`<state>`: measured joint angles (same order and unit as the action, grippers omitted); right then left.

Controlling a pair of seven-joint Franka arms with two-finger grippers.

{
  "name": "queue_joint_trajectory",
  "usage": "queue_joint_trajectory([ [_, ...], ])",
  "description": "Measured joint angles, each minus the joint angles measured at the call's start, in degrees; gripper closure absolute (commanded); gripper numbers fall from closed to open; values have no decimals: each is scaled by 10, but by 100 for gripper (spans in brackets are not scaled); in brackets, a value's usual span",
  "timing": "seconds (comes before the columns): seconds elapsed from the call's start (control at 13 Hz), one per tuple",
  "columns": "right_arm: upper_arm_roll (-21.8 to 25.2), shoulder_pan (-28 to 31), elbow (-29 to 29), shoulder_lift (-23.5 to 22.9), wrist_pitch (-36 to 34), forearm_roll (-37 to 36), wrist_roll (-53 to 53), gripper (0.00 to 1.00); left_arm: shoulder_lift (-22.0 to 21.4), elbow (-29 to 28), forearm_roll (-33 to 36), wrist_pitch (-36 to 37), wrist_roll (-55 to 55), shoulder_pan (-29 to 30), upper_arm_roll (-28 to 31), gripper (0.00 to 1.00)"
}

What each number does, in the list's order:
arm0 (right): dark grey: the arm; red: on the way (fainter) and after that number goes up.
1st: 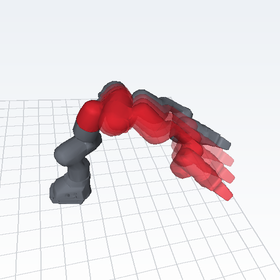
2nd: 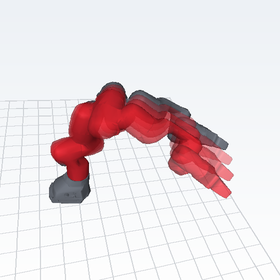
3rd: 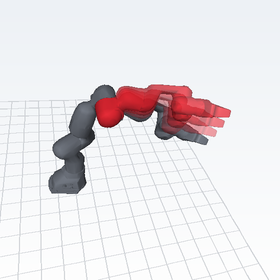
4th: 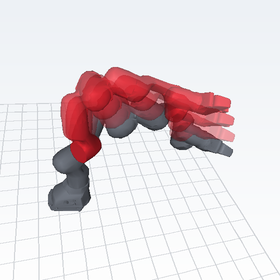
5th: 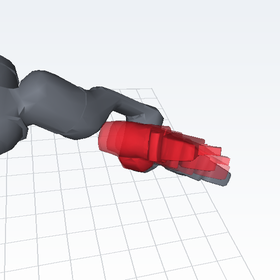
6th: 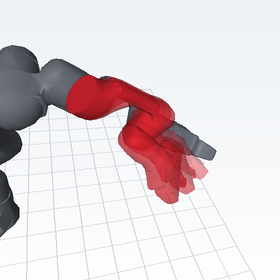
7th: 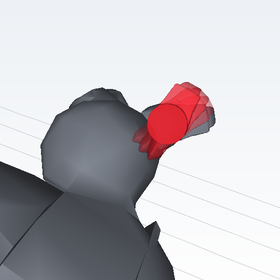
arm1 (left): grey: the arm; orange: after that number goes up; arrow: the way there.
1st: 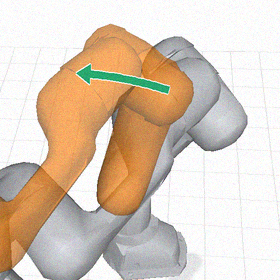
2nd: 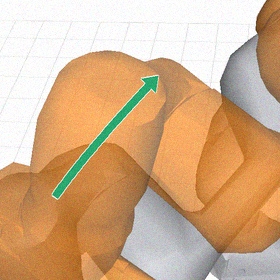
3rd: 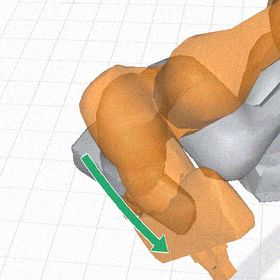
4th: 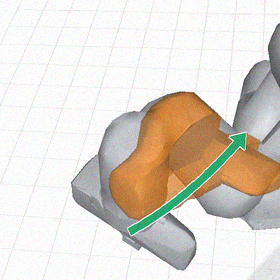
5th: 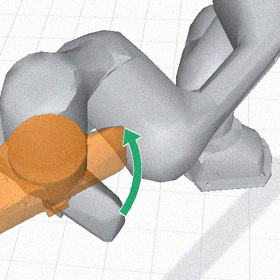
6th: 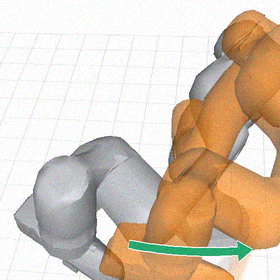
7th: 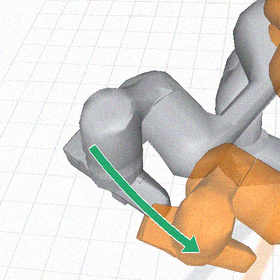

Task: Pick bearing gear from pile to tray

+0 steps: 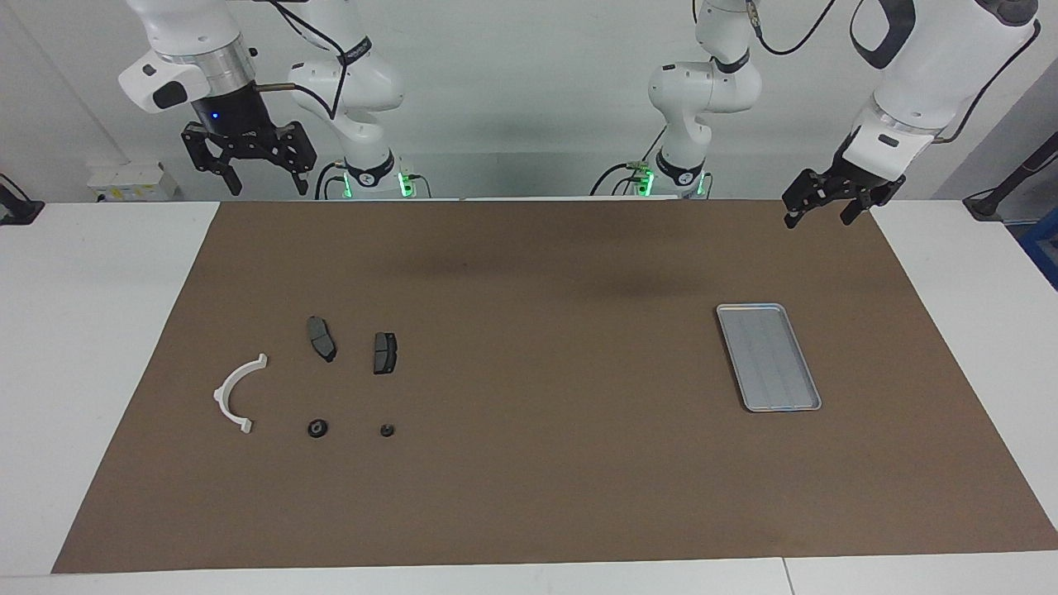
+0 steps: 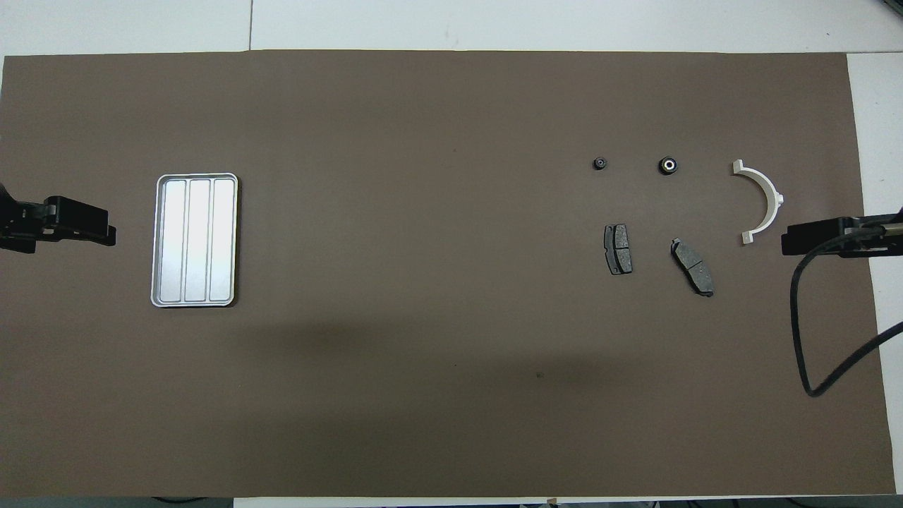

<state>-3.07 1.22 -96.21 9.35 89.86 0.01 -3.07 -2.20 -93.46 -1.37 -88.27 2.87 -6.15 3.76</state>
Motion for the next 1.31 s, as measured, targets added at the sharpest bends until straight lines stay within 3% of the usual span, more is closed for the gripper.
queue_joint_trajectory([
  [0.92,-5,-13,-10,-4,17,0,2,0,0,0,0,0,0,0,0,0],
  [1.08,-6,-26,-31,-18,51,0,-10,0,0,0,0,0,0,0,0,0],
  [1.31,-6,-50,-49,-76,120,0,-38,0,0,0,0,0,0,0,0,0],
])
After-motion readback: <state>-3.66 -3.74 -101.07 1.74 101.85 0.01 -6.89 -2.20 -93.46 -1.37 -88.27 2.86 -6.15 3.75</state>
